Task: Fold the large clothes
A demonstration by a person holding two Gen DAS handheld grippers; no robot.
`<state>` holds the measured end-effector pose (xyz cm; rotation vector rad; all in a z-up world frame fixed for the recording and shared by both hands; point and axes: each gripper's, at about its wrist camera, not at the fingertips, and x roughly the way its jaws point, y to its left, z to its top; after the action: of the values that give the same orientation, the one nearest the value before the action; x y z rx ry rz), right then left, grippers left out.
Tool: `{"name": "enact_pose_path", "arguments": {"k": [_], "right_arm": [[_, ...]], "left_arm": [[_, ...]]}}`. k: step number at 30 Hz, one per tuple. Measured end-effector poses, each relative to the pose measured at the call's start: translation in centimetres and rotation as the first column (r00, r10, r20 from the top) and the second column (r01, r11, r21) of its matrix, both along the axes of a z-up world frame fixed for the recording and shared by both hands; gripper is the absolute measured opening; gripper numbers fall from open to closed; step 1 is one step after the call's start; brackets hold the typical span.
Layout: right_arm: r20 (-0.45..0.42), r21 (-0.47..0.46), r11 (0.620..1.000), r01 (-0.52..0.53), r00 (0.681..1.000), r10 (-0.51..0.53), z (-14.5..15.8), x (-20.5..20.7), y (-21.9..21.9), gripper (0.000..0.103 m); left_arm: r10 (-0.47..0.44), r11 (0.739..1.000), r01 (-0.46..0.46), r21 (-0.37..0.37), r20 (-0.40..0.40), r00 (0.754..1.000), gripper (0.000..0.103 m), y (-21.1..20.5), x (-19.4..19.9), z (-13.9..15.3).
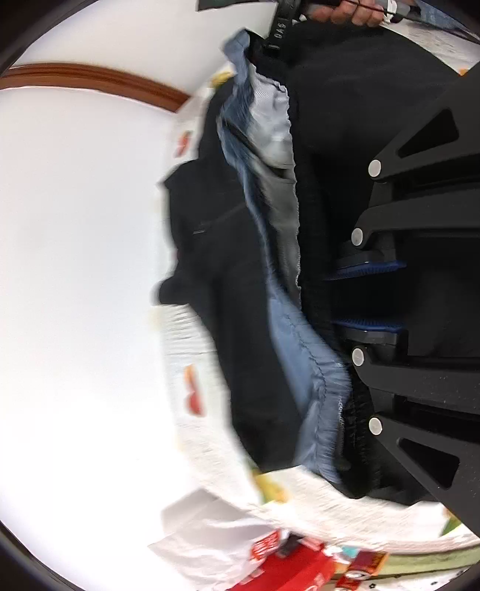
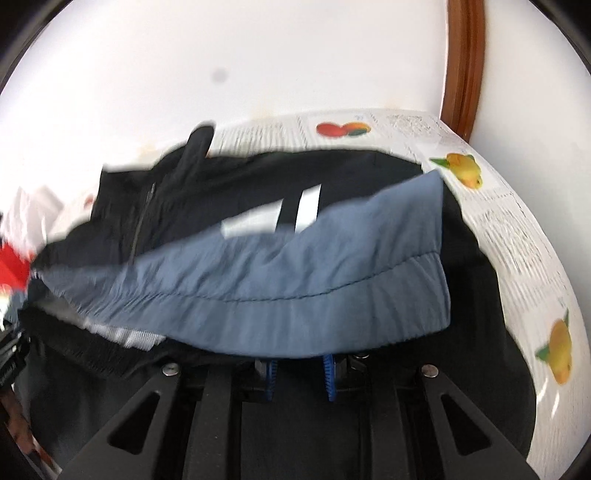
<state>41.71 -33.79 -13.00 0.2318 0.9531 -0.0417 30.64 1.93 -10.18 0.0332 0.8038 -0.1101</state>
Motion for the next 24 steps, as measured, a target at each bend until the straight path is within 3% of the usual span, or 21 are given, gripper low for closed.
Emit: {"name": "enact_pose_path", "arguments": {"k": [6, 15, 20, 24], "right_arm": [[0.088, -0.072, 0.997, 0.006, 0.996, 0.001, 1.7, 2.8, -0.5, 0.021], [0.011, -0.153, 0.988, 0.003, 1.000, -0.001, -2.3, 5.7, -2.3, 0.021], [0.011, -0.156, 0.988, -0.005, 1.000, 0.007, -3.1, 6.1, -3.5, 0.021], [0.009, -0.186, 0.982, -0.013, 1.000, 0.015, -3.3, 6.8, -4.4, 0.021]], "left_arm": [[0.037, 0.999, -0.038, 0.029, 0.033, 0.999, 0.022, 1.6, 1.8, 1.1], [0.125, 0.992, -0.122, 0.030, -0.114, 0.986, 0.023, 4.6, 4.4, -4.5], [0.093, 0.995, -0.088, 0.053, -0.108, 0.990, 0.036, 2.6, 5.6, -5.3], [0.081, 0.994, -0.074, 0.074, -0.098, 0.992, 0.039, 0.6, 6.9, -5.8]]}}
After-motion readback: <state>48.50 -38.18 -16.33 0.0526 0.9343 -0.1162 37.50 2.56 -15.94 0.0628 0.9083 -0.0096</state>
